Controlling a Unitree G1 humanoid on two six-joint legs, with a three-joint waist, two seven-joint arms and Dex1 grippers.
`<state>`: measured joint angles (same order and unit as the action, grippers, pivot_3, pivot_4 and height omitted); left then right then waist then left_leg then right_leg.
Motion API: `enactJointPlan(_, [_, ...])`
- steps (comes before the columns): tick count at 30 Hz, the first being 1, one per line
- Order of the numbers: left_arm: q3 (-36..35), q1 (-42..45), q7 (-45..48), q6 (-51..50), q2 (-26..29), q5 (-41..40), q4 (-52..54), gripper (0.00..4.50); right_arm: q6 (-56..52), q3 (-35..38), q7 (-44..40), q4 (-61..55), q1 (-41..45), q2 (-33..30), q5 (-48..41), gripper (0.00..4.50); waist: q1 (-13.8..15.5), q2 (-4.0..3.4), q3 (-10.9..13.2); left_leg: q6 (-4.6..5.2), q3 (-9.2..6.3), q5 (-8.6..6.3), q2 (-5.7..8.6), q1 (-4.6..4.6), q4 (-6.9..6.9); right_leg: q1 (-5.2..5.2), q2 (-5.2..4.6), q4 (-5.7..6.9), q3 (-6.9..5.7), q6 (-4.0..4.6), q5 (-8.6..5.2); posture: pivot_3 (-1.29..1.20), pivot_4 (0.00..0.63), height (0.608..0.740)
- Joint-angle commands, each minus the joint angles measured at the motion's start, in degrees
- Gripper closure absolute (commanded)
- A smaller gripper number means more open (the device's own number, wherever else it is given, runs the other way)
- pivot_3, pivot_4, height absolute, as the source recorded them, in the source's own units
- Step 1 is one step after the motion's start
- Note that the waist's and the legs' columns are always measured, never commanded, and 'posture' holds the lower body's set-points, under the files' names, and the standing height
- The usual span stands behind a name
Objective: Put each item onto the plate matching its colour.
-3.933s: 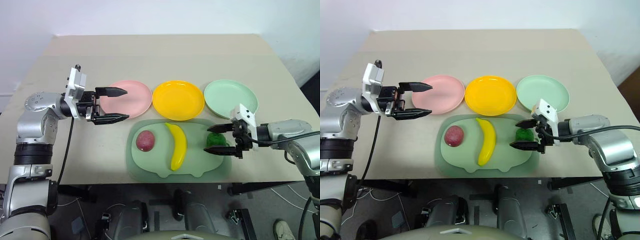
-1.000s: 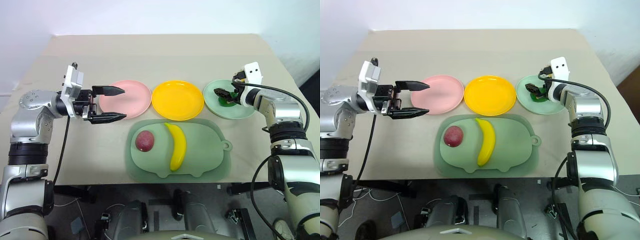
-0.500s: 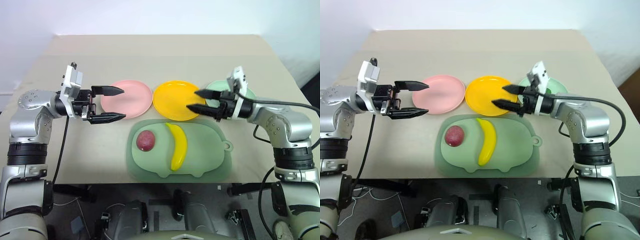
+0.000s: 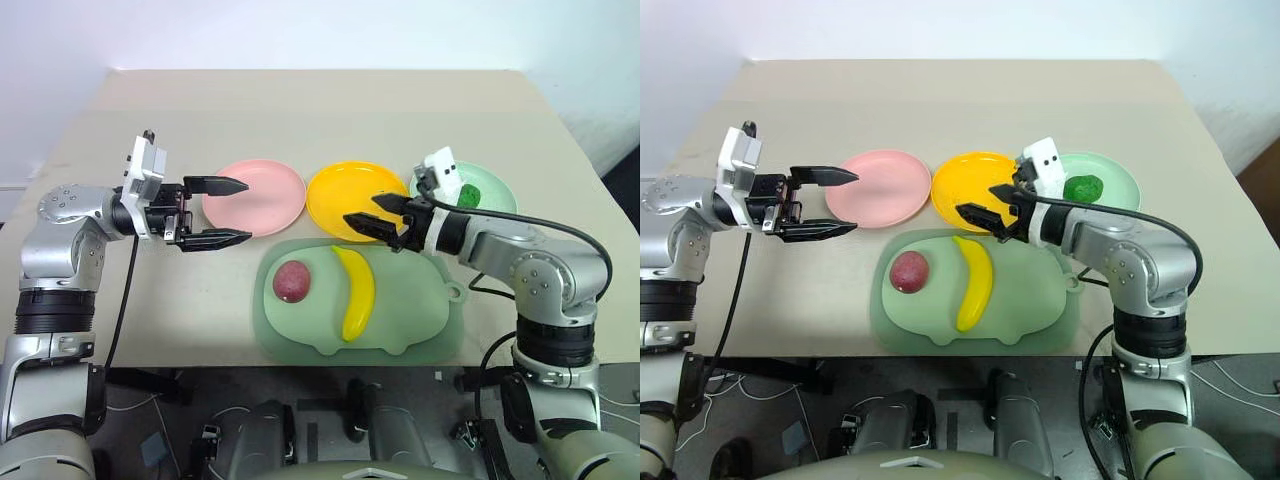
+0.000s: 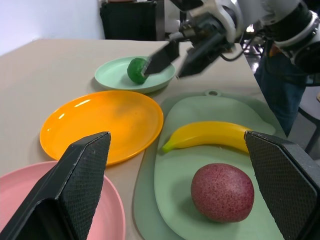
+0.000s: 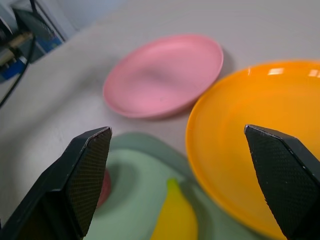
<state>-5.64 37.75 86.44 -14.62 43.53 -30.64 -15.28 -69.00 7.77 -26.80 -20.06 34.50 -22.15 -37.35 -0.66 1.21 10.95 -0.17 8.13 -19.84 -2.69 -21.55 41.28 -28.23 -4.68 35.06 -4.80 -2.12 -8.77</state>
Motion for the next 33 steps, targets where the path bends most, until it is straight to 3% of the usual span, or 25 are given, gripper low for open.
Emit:
enactJointPlan(1, [-1.21,0.48,0.32,0.85,0.12,-0.66,1.01,0.00,-2.72,6.09,5.97,-4.79,-0.73,4.74,-3.73,0.04,-0.07,0.00,0.00,0.00,-0.01,0.00,0.00,0.00,0.00,0.00,0.01,0.00,0.00,0.00,0.00,0.00,0.150,0.704])
enactJointPlan(4, [-0.83,1.20,0.58,1.11,-0.27,-0.35,0.14,0.00,-1.52,5.26,10.34,-8.28,-6.63,6.20,-1.12,0.04,0.05,0.01,-0.01,0.00,-0.04,0.00,0.00,0.00,-0.04,0.01,0.02,0.01,-0.02,0.00,0.00,0.00,0.150,0.704])
enactJointPlan(8, [-0.39,2.47,1.68,1.37,-0.50,-0.05,-1.51,0.00,-11.56,8.89,17.93,-14.30,-9.64,13.56,-4.79,0.04,-0.12,0.00,-0.01,0.00,-0.06,0.00,0.02,-0.01,-0.02,0.01,0.01,0.00,-0.02,0.00,0.00,0.00,0.150,0.704])
enactJointPlan(11, [0.25,3.71,2.36,1.82,-1.22,0.40,-3.06,0.00,-13.96,4.59,20.93,-16.99,-12.28,11.81,-1.34,0.04,-0.18,0.00,-0.02,-0.02,-0.10,0.01,0.02,0.00,-0.03,0.00,0.02,0.01,-0.02,0.01,0.00,0.00,0.150,0.704])
enactJointPlan(19, [0.86,5.20,3.55,2.90,-1.84,1.73,-5.07,0.00,-19.85,4.65,22.44,-19.10,-13.84,14.19,-1.75,0.04,-0.17,0.02,-0.04,-0.01,-0.26,0.01,0.06,-0.04,-0.04,0.02,0.03,-0.01,-0.04,0.02,-0.01,0.00,0.150,0.704])
enactJointPlan(33, [0.26,4.23,3.34,2.70,-1.03,1.49,-4.06,0.00,-18.06,-3.68,22.77,-17.67,-13.26,11.03,3.82,0.04,-0.19,0.03,-0.04,0.01,-0.40,0.00,0.06,-0.06,-0.04,0.02,0.02,-0.03,-0.03,0.02,-0.01,0.00,0.150,0.704])
